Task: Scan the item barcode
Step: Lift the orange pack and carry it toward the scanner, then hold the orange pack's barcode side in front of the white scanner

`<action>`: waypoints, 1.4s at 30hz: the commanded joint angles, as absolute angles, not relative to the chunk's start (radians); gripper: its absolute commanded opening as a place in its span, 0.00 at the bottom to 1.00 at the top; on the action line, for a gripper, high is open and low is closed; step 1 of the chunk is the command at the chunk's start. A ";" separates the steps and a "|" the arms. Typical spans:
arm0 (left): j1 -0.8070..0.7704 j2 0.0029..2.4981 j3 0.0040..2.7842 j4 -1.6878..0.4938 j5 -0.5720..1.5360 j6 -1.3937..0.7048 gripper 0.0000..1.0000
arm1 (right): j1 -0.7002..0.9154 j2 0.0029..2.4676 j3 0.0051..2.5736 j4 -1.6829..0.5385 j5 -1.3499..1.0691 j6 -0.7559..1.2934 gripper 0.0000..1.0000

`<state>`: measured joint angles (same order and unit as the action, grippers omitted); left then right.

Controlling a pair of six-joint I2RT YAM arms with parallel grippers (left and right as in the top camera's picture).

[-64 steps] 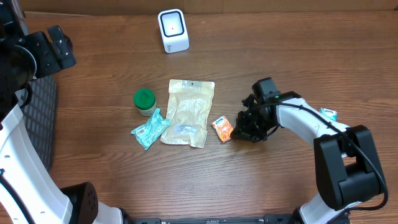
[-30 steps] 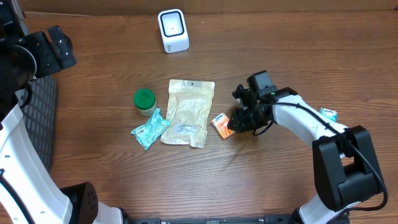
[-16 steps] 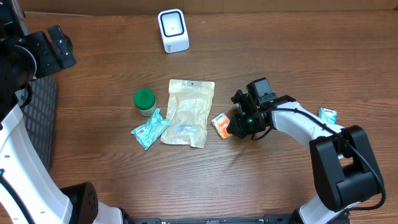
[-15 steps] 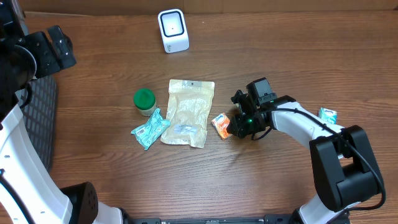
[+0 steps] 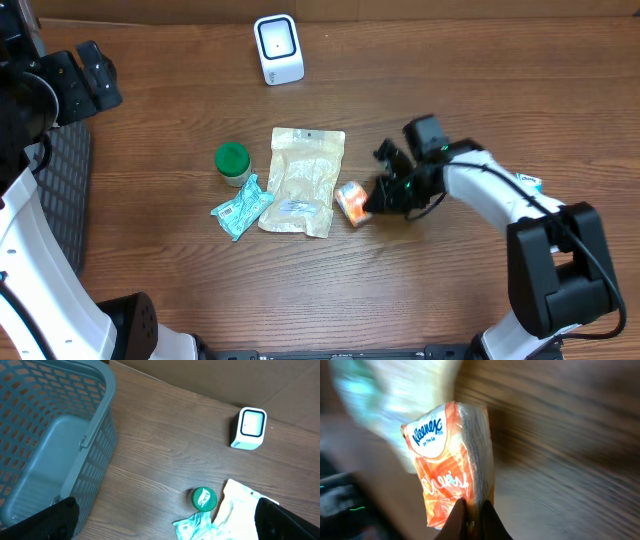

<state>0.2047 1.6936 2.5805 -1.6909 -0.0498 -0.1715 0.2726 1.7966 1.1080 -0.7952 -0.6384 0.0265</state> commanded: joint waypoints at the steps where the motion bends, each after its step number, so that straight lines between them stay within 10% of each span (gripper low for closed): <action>1: 0.209 1.697 2.589 -1.689 -0.059 -0.149 1.00 | 0.197 1.742 1.221 -0.830 -0.960 0.029 0.04; 11: 0.209 1.697 2.589 -1.689 -0.059 -0.149 1.00 | 0.001 1.740 1.272 -0.834 -1.551 0.109 0.04; 24: 0.209 1.697 2.589 -1.689 -0.059 -0.149 1.00 | -0.041 1.740 1.272 -0.837 -1.565 0.233 0.04; 42: 0.209 1.697 2.589 -1.689 -0.059 -0.149 1.00 | 0.194 1.754 1.385 -0.915 -0.464 0.319 0.04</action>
